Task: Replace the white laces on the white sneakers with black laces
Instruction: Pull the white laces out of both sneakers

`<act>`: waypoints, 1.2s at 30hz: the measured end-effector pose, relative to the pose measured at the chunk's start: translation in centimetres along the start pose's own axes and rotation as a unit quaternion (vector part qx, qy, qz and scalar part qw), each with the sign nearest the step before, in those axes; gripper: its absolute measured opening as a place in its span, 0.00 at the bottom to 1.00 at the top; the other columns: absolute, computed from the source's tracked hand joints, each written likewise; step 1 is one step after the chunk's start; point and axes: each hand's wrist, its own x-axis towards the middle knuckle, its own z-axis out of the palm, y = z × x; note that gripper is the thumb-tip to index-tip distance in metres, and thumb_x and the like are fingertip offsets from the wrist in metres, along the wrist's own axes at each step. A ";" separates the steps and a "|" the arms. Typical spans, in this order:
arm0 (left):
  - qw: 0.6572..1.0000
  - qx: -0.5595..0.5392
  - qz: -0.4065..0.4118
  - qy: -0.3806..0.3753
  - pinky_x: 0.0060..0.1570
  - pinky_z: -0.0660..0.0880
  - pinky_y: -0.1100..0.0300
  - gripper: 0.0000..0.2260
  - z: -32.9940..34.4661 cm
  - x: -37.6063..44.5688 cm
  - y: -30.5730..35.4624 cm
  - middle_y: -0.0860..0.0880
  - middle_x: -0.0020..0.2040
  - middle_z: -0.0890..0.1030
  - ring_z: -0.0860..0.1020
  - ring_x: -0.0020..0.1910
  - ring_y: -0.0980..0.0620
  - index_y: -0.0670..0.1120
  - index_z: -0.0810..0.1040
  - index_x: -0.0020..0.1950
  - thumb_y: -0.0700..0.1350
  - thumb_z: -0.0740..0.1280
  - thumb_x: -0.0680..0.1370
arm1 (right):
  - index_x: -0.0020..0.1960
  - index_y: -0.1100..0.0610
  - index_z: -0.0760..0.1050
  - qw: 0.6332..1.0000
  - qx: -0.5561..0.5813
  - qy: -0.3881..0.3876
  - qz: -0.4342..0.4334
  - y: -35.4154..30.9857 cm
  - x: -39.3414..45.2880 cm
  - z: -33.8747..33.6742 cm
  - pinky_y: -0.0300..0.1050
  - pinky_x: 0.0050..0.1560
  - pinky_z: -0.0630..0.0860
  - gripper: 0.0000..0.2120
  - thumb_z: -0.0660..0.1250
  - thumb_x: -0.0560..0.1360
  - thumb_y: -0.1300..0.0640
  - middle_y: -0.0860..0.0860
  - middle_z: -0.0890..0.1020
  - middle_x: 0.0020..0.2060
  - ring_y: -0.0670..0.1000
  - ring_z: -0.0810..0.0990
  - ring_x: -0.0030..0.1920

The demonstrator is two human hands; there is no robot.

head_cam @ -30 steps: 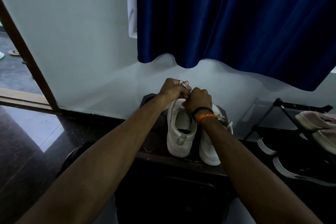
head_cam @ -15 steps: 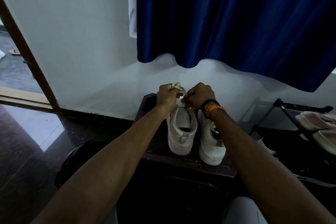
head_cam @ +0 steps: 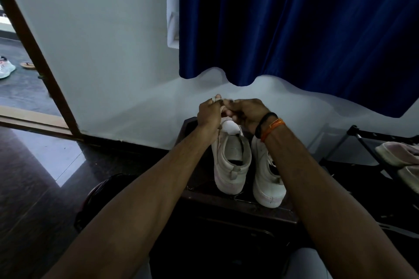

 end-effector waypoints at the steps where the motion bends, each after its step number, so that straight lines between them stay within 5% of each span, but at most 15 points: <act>1: 1.000 -0.001 -0.015 -0.020 0.38 0.79 0.50 0.10 -0.1 0.0 0.5 0.46 0.41 0.84 0.84 0.44 0.44 0.45 0.84 0.53 0.48 0.64 0.80 | 0.46 0.64 0.82 0.999 -0.027 0.008 -0.018 -0.3 0.2 -0.1 0.35 0.31 0.77 0.05 0.74 0.75 0.62 0.55 0.84 0.34 0.47 0.80 0.33; 5: 0.994 0.035 -0.037 -0.099 0.46 0.83 0.44 0.09 -0.7 -0.2 1.9 0.44 0.44 0.85 0.84 0.47 0.44 0.45 0.82 0.54 0.47 0.64 0.82 | 0.45 0.63 0.84 0.974 -0.203 0.073 -0.069 -1.0 0.8 -0.4 0.41 0.38 0.81 0.06 0.75 0.74 0.59 0.59 0.86 0.39 0.51 0.82 0.35; 10: 0.983 0.021 -0.082 -0.161 0.49 0.83 0.49 0.12 -1.8 -0.5 2.5 0.41 0.49 0.85 0.84 0.49 0.44 0.41 0.80 0.55 0.47 0.60 0.84 | 0.46 0.61 0.83 0.962 -0.242 0.093 -0.091 -1.5 0.6 -0.9 0.40 0.36 0.80 0.08 0.75 0.75 0.56 0.55 0.84 0.37 0.49 0.82 0.34; 16: 0.974 0.043 -0.052 -0.216 0.52 0.83 0.52 0.09 -2.6 -1.7 2.6 0.38 0.51 0.85 0.84 0.45 0.47 0.35 0.82 0.56 0.39 0.71 0.79 | 0.47 0.65 0.83 0.978 -0.184 0.068 -0.065 -1.9 -0.3 -1.3 0.39 0.36 0.79 0.08 0.75 0.74 0.59 0.57 0.84 0.38 0.49 0.81 0.35; 23: 0.962 0.075 -0.073 -0.252 0.51 0.83 0.52 0.06 -2.8 -4.1 4.3 0.45 0.46 0.86 0.83 0.44 0.52 0.40 0.83 0.53 0.42 0.70 0.80 | 0.41 0.59 0.81 0.996 -0.065 -0.007 -0.052 -2.8 -2.7 -1.5 0.36 0.34 0.77 0.09 0.74 0.76 0.55 0.52 0.79 0.32 0.46 0.76 0.32; 27: 0.958 0.163 0.000 -0.235 0.55 0.80 0.52 0.07 -3.8 -5.4 5.0 0.48 0.47 0.86 0.83 0.46 0.52 0.46 0.85 0.51 0.46 0.68 0.81 | 0.46 0.61 0.82 0.994 -0.089 0.008 -0.062 -3.8 -3.7 -1.7 0.37 0.36 0.78 0.11 0.75 0.75 0.53 0.52 0.82 0.34 0.46 0.79 0.33; 30: 0.976 0.114 0.032 -0.185 0.56 0.80 0.53 0.08 -4.2 -5.8 4.9 0.46 0.47 0.85 0.81 0.46 0.51 0.45 0.85 0.51 0.45 0.66 0.82 | 0.50 0.65 0.82 0.997 -0.070 -0.008 -0.031 -3.7 -4.5 -1.1 0.37 0.38 0.81 0.10 0.75 0.75 0.57 0.56 0.84 0.38 0.47 0.81 0.35; 36: 0.986 0.102 0.024 -0.132 0.39 0.78 0.58 0.04 -4.2 -6.7 3.1 0.44 0.38 0.81 0.76 0.35 0.51 0.38 0.82 0.49 0.38 0.70 0.79 | 0.56 0.72 0.80 0.999 -0.044 -0.002 -0.007 -1.5 -5.4 0.0 0.36 0.34 0.81 0.14 0.74 0.75 0.64 0.59 0.82 0.41 0.47 0.80 0.32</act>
